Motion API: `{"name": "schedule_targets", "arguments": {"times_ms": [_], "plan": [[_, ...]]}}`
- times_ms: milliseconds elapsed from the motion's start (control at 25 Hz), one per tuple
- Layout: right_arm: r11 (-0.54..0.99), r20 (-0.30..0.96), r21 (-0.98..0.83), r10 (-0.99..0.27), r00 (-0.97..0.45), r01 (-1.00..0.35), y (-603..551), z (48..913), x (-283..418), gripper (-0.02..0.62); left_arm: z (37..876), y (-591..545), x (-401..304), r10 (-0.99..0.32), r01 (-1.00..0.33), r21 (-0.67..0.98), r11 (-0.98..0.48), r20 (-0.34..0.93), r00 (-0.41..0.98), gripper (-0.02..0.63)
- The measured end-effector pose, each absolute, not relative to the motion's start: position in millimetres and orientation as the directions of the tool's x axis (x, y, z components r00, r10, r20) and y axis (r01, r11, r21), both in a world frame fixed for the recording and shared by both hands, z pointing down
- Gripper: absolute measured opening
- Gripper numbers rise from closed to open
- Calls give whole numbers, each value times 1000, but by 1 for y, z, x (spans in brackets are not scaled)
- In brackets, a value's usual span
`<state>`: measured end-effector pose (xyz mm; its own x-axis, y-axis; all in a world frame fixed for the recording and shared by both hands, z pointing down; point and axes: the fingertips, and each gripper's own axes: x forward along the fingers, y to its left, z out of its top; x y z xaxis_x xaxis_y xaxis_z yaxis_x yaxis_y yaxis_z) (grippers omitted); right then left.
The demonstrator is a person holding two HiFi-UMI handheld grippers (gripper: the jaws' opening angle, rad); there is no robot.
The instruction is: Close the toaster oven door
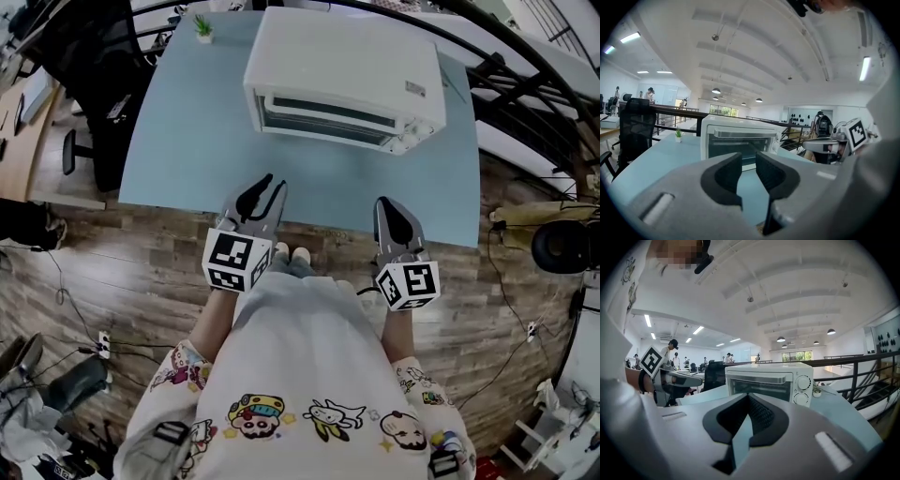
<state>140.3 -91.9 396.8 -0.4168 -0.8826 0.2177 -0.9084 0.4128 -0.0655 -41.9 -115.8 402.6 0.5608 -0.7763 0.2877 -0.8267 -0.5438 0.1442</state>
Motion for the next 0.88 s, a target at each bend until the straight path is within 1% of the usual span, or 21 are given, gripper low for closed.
{"name": "schedule_targets", "arguments": {"times_ms": [200, 440, 880], "plan": [[404, 213, -61, -888, -408, -913, -80, 398, 141, 11, 413, -95, -46, -774, -824, 165, -542, 282, 566, 67], [386, 215, -59, -896, -389, -921, -70, 401, 151, 9, 421, -82, -48, -777, -825, 160, -543, 276, 565, 1], [367, 223, -43, -903, -367, -929, -71, 408, 158, 9, 432, -77, -46, -765, -822, 182, -540, 300, 569, -2]]}}
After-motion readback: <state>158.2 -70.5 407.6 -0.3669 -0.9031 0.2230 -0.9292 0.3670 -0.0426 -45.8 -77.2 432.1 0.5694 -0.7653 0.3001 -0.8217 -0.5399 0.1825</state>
